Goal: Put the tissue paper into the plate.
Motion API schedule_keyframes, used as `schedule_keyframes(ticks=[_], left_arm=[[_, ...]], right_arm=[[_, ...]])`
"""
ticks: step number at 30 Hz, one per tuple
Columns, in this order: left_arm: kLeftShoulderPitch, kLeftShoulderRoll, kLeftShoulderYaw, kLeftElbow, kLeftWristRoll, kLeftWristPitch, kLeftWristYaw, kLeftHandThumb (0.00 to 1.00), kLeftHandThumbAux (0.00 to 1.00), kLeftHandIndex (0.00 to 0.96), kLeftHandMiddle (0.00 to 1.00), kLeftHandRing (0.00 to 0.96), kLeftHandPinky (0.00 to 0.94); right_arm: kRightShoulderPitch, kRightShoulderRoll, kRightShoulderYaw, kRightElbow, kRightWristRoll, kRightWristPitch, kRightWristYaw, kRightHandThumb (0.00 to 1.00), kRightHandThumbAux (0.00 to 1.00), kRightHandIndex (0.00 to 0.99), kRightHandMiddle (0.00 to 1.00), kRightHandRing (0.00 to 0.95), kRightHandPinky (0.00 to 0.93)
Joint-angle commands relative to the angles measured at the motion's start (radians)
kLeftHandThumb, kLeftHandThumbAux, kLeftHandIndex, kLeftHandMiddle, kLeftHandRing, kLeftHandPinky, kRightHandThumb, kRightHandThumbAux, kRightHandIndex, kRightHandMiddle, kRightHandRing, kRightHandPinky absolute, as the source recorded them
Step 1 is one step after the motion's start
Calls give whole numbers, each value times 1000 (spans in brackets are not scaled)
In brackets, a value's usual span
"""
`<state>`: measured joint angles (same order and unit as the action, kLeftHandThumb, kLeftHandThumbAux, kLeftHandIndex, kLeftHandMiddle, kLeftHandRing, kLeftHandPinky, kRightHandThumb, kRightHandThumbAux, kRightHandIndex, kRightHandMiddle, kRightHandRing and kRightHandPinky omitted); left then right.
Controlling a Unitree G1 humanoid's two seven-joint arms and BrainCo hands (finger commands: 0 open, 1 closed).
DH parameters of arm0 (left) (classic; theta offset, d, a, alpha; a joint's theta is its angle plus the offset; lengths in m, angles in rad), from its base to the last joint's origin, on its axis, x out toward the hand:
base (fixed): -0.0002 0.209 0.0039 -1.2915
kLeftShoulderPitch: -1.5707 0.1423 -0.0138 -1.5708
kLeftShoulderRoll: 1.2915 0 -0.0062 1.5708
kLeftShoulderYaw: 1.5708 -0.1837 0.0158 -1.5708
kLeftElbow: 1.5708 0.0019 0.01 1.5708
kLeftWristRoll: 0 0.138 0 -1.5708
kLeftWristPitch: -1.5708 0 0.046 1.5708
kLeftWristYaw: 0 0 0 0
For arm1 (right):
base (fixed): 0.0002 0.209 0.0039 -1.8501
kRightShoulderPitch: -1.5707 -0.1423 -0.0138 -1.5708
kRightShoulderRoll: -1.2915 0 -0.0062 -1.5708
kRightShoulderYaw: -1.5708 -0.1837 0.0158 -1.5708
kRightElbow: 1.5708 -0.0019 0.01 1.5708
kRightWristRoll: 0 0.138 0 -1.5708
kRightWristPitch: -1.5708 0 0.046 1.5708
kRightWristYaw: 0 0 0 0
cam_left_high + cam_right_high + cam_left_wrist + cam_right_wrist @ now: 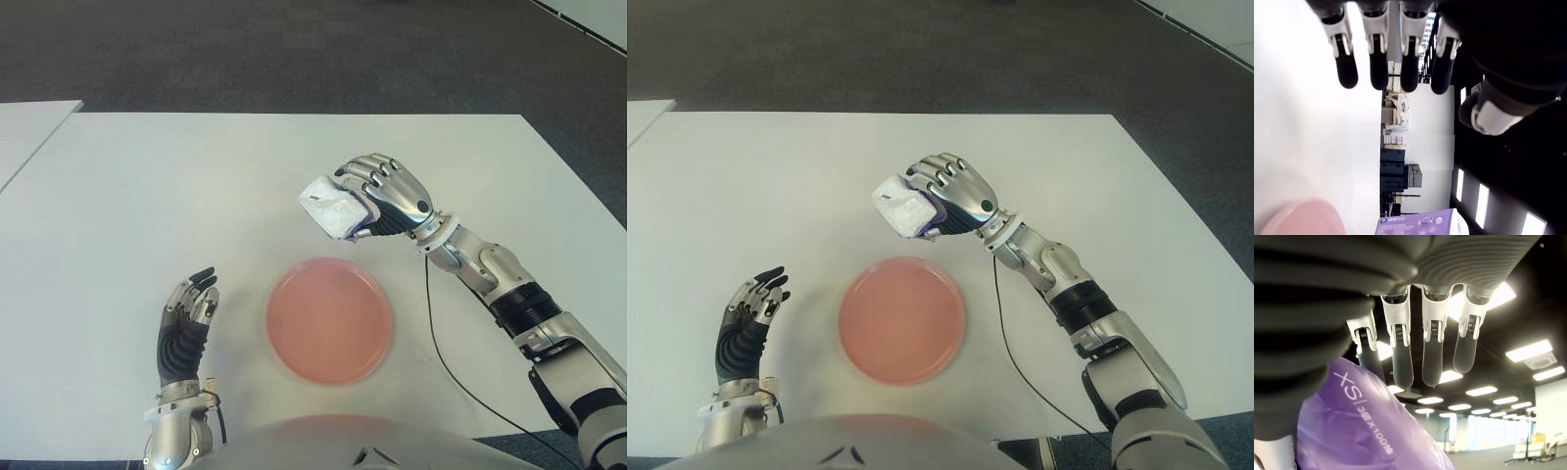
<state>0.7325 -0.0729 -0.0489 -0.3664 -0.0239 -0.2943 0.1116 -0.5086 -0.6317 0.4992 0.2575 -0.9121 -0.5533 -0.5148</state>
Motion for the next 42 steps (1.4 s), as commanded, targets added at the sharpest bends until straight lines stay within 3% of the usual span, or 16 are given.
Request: schedule_keyframes(ticks=[1,9,17,24,42], left_arm=[[-19,-23,4,26,-7,-10,8,322,589,288,234,227,257],[-37,-24,10,40,0,-12,16,318,585,283,233,237,281],[-52,-13,15,53,5,-17,8,285,562,255,222,239,278],[-59,-8,18,56,3,-11,3,277,571,253,216,228,254],[-82,-14,28,69,-3,-5,-1,289,597,272,224,227,263]], right_arm=[[25,-9,-37,-58,28,-40,45,716,712,439,889,878,874],[85,-1,-100,-173,83,-72,127,714,713,439,893,875,866],[109,23,-135,-221,91,-119,143,712,715,439,879,851,828],[196,35,-179,-334,118,-206,132,714,715,440,854,823,812],[330,71,-224,-394,137,-314,193,715,715,439,889,854,843]])
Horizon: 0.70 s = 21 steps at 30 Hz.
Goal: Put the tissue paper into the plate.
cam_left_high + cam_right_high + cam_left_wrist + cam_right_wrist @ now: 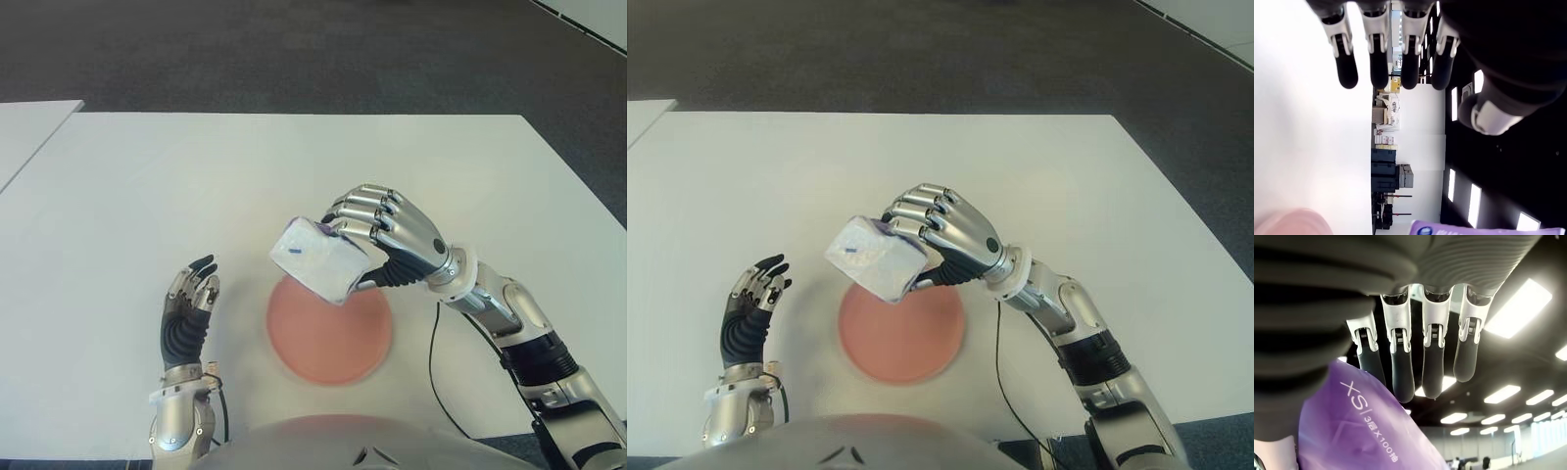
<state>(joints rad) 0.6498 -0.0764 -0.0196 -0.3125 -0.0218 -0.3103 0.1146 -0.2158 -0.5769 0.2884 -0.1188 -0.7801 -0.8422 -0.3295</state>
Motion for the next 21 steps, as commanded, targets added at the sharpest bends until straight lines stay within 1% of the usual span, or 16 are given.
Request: schedule_keyframes(ticks=[1,6,12,16,21], left_arm=[[-1,-12,-1,15,-7,11,-4,289,598,272,224,227,263],[-2,-18,-2,15,-8,12,0,298,599,280,230,232,270],[-1,-22,-3,11,-4,18,5,302,601,279,232,238,279],[2,-22,-5,8,-1,20,6,302,601,277,232,238,275],[8,-23,-6,6,3,15,7,301,598,280,232,236,275]], right_arm=[[44,25,-14,-14,5,-31,1,715,715,439,888,853,840],[50,50,-18,8,3,-64,-11,715,715,440,854,831,821],[35,74,-20,50,-3,-123,-24,713,716,441,830,811,801],[35,71,-21,70,-10,-147,-10,712,718,440,819,799,793],[53,65,-23,72,4,-150,25,709,720,440,804,787,785]])
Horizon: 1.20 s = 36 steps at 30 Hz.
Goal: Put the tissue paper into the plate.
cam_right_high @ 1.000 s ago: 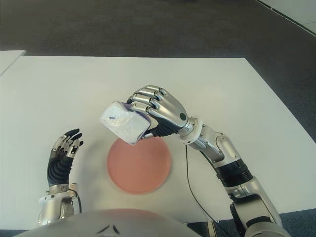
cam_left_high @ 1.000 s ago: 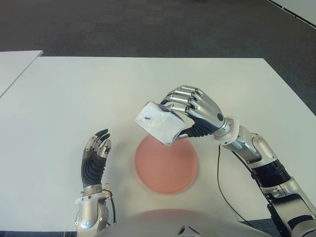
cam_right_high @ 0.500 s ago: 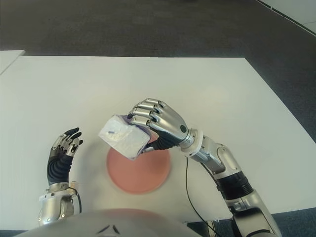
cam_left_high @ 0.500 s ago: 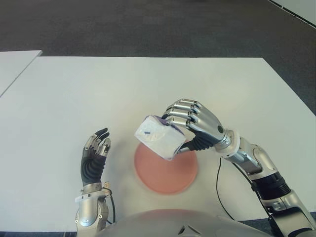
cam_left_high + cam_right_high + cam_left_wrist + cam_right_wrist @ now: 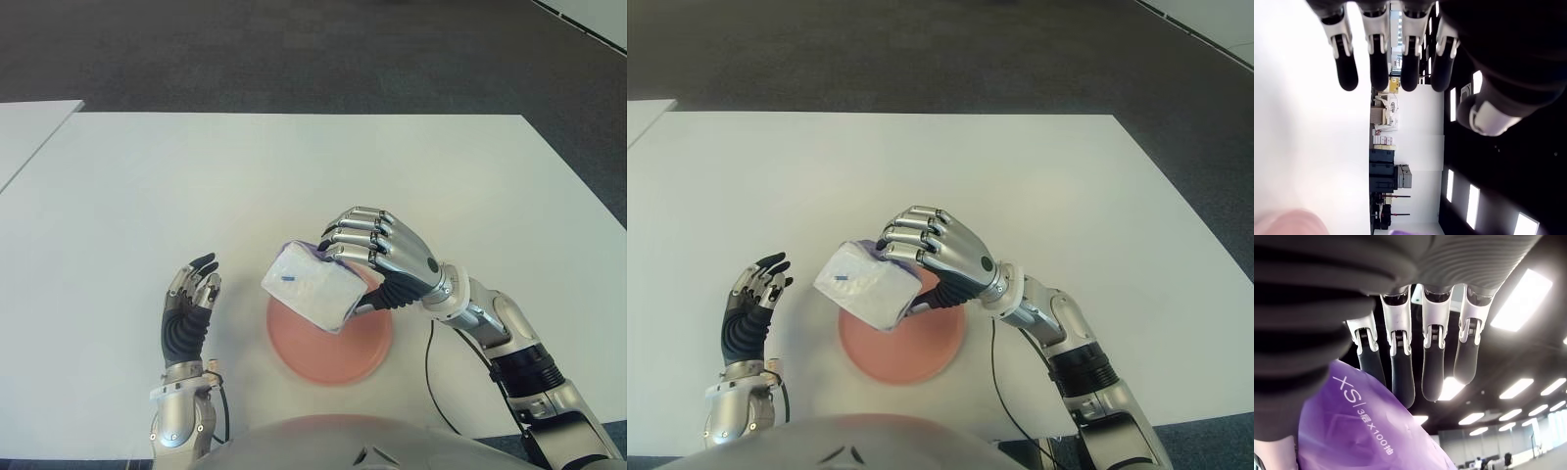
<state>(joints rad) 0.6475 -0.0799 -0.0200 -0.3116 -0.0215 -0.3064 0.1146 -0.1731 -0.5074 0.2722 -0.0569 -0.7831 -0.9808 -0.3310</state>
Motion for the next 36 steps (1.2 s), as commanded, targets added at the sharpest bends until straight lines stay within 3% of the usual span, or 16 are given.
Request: schedule_keyframes(ticks=[1,9,20,36], left_arm=[[10,-20,-6,5,3,10,7,300,598,280,232,236,276],[22,-23,-11,-3,7,7,10,291,596,268,229,246,293],[34,-23,-18,-12,9,10,11,281,587,253,226,249,288],[41,-19,-21,-11,8,8,12,279,583,258,227,244,284]], right_arm=[[13,-4,-7,10,9,-12,31,709,720,440,803,786,785],[61,-62,-29,-44,82,35,181,708,720,439,791,790,803],[104,-57,-50,-68,80,63,240,705,722,437,784,787,789],[106,-70,-69,-86,81,62,305,706,718,439,812,816,834]])
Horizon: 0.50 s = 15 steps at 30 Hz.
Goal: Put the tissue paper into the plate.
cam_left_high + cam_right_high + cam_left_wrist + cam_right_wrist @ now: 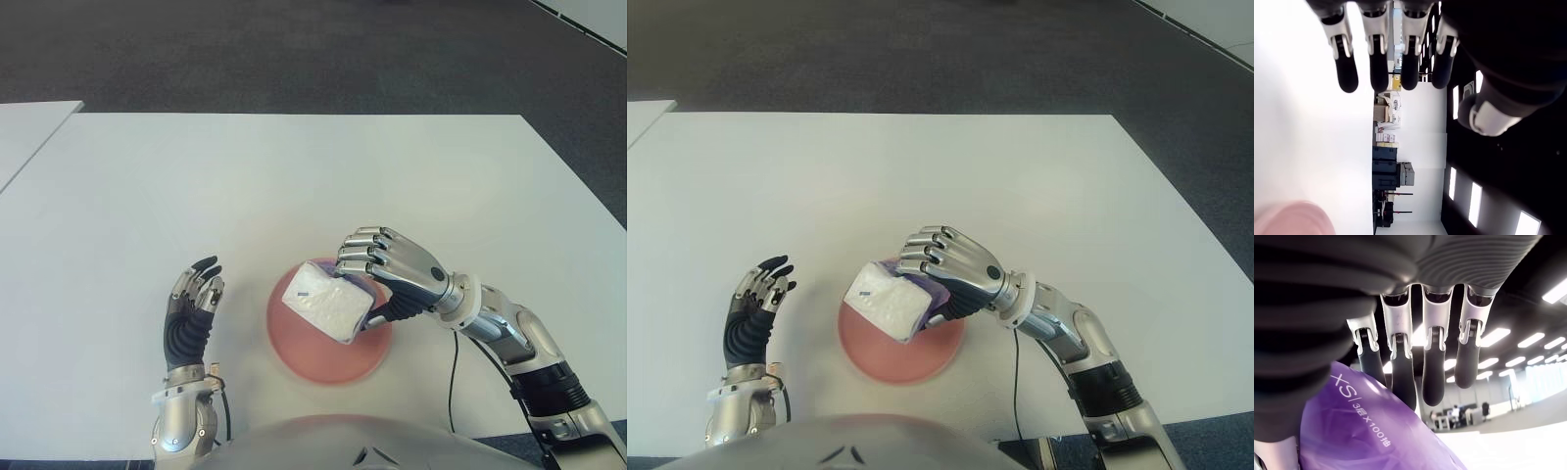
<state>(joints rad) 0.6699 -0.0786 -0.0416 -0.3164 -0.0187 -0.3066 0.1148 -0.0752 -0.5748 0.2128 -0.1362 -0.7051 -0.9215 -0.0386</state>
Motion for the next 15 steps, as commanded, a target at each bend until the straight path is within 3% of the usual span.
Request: schedule_keyframes(ticks=[1,10,15], left_arm=[[18,-20,1,-6,4,9,12,279,582,258,227,244,284],[16,-20,4,-4,5,12,15,293,574,277,231,242,279],[15,-19,4,-4,2,12,16,299,581,286,234,240,275]], right_arm=[[9,-2,-10,-8,6,4,15,706,718,439,814,818,835],[13,5,-13,-7,13,8,24,707,717,440,847,840,852],[10,11,-13,2,12,3,18,708,716,440,831,825,805]])
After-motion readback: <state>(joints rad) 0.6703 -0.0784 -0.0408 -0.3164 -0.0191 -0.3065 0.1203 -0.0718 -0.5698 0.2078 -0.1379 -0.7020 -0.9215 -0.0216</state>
